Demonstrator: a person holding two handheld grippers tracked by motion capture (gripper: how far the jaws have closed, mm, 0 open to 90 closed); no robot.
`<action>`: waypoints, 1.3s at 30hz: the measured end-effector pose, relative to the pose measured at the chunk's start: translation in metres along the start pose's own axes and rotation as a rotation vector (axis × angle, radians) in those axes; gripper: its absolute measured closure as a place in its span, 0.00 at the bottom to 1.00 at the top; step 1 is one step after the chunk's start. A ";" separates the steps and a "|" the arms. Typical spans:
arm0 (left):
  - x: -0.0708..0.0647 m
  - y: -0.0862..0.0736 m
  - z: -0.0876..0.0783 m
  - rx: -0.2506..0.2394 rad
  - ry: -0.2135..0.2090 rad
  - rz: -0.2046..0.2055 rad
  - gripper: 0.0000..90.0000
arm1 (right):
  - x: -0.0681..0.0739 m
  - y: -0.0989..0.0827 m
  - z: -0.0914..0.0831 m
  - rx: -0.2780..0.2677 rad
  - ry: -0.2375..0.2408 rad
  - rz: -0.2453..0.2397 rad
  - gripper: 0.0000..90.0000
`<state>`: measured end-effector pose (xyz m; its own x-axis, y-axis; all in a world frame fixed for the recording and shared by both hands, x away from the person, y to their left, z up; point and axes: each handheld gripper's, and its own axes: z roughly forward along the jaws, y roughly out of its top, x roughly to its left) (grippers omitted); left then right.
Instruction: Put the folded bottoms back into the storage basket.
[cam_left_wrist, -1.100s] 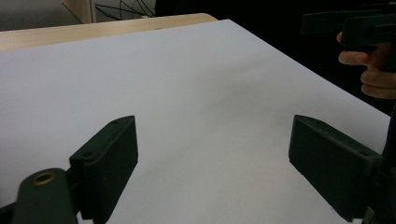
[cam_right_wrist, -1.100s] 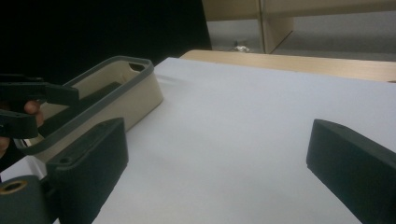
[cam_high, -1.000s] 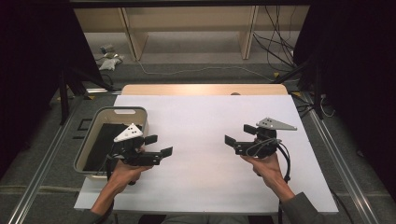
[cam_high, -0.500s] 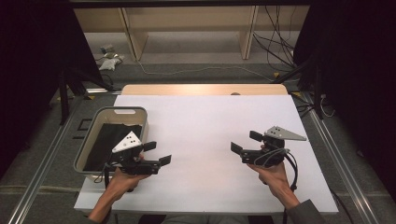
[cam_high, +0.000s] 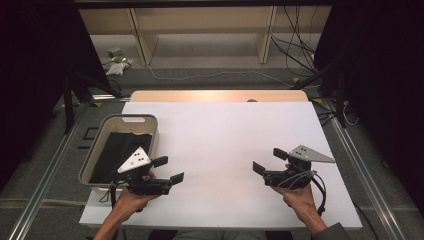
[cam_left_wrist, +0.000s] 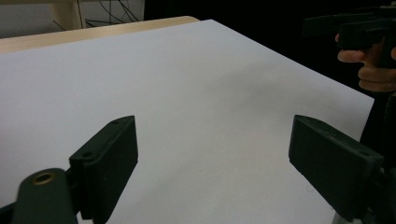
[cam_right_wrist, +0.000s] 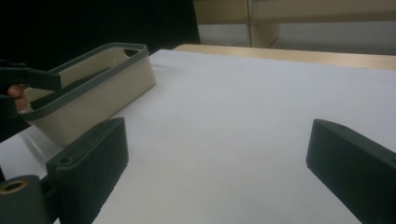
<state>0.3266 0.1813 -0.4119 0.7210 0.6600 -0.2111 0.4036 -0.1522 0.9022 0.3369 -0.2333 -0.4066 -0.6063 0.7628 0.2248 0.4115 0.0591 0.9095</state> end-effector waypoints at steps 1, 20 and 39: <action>-0.001 0.000 -0.001 -0.005 -0.001 0.002 0.17 | 0.001 0.000 -0.001 -0.002 0.002 0.002 0.07; -0.005 -0.011 -0.008 -0.006 0.032 0.020 0.15 | 0.011 -0.017 -0.019 0.020 -0.008 -0.029 0.07; -0.004 -0.016 -0.016 -0.016 0.079 -0.028 0.05 | 0.010 -0.025 -0.031 0.026 -0.028 -0.008 0.05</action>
<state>0.3081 0.1923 -0.4198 0.6628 0.7198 -0.2064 0.4131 -0.1216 0.9025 0.2994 -0.2477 -0.4163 -0.5904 0.7799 0.2075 0.4249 0.0818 0.9015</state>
